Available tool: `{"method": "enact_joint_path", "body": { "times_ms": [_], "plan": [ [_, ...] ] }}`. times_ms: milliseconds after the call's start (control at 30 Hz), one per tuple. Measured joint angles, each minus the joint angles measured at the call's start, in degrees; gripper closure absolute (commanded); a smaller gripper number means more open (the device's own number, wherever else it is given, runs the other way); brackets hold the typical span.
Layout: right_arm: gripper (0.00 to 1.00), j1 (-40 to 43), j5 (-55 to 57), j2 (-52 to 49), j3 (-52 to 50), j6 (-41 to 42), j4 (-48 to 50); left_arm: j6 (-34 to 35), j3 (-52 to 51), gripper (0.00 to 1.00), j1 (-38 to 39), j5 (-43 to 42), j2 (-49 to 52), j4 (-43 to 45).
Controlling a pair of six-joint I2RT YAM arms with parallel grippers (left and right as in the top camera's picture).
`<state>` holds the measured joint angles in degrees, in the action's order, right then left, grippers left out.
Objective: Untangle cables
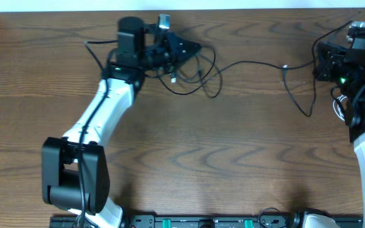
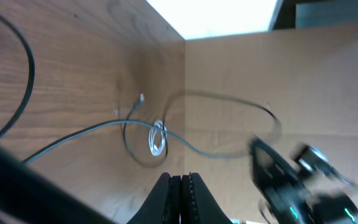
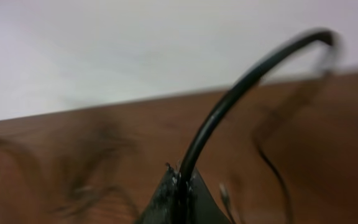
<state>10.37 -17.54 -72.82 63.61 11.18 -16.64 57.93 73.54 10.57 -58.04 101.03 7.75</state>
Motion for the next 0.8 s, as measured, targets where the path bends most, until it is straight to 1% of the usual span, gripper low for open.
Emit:
{"method": "enact_joint_path", "body": {
  "times_ms": [33,133,300,400,433,533,667,733,800],
  "plan": [
    [0.99,0.0,3.43,-1.11,0.0,-0.02,-0.81,-1.31,0.0,0.93,-0.92,-1.7,0.0,-1.05],
    [0.99,0.0,12.55,-5.05,0.0,-0.09,-2.45,-5.95,0.11,0.92,-3.54,-5.25,0.0,-7.82],
    [0.99,0.87,22.99,-12.76,0.0,-0.13,-2.93,-15.72,0.13,0.92,-6.49,-6.43,0.0,-21.79],
    [0.99,2.84,26.23,-17.31,0.0,-0.13,-2.19,-21.64,0.2,0.92,-8.37,-3.91,0.0,-30.69],
    [0.99,4.44,27.34,-19.71,0.0,-0.11,-1.36,-24.33,0.2,0.92,-9.66,-1.64,0.0,-34.36],
    [0.99,8.41,28.17,-23.52,-0.02,-0.13,1.57,-29.03,0.39,0.92,-12.76,5.2,-0.11,-41.94],
    [0.99,13.55,27.67,-26.58,-0.02,-0.11,4.37,-31.69,0.39,0.92,-17.86,10.12,-0.11,-45.55],
    [0.99,16.11,26.6,-27.47,-0.02,-0.13,5.95,-32.54,0.37,0.92,-21.59,10.27,-0.11,-45.97],
    [0.99,18.67,24.81,-27.96,-0.02,-0.11,7.61,-32.96,0.39,0.92,-25.92,8.07,-0.11,-45.81]
  ]
}}
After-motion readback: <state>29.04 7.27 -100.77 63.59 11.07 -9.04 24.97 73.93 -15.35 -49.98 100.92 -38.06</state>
